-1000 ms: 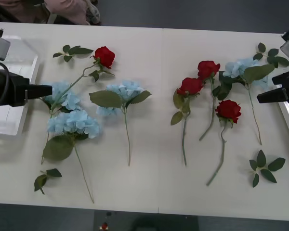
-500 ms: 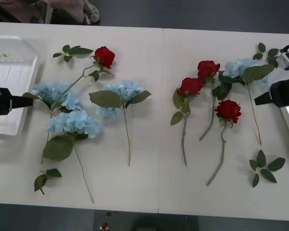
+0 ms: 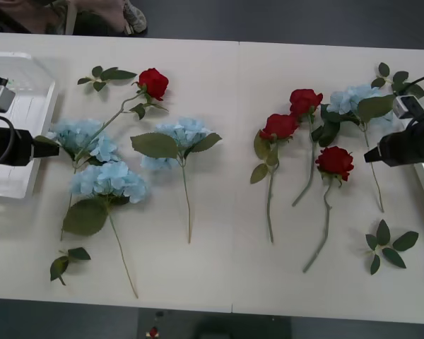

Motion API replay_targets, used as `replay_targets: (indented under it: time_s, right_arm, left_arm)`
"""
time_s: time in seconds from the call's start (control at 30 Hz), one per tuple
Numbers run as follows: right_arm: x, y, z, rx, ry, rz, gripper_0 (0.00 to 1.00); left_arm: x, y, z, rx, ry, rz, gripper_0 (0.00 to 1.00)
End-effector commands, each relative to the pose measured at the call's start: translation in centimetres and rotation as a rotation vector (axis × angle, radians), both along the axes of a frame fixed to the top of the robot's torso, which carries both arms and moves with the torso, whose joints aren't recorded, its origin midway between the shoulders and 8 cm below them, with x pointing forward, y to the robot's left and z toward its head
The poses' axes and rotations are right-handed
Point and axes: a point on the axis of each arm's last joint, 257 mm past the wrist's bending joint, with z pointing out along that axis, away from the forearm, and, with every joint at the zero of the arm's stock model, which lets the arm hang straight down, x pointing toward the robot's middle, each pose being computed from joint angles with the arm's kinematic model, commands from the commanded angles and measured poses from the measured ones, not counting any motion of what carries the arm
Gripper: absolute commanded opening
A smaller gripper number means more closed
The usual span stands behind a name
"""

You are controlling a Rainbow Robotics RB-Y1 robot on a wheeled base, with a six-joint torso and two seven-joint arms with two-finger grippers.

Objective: Put the red flowers into the right box and the blue flowers into the left box

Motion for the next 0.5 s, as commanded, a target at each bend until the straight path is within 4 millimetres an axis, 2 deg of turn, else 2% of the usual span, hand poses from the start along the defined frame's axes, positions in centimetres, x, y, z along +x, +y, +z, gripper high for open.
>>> replay_targets:
  time_s: [0.03,0.27,0.5]
  right_arm:
    - [1.7,-0.7,0.7,-0.029,-0.051,-0.013,1.00]
    - [3.8,-0.6,-0.9,-0.057,-0.080,-0.011,1.00]
    - [5.0,-0.9,-2.2,-0.066,-0.092,-0.026,1.00]
  left_arm:
    - [1.5,-0.3,0.1,0.025,-0.030,0.018,1.00]
    - [2.2,-0.4,-2.2,0.066,0.019,0.021,1.00]
    - [3.1,-1.3,-4.3,0.069,0.039,0.021,1.00]
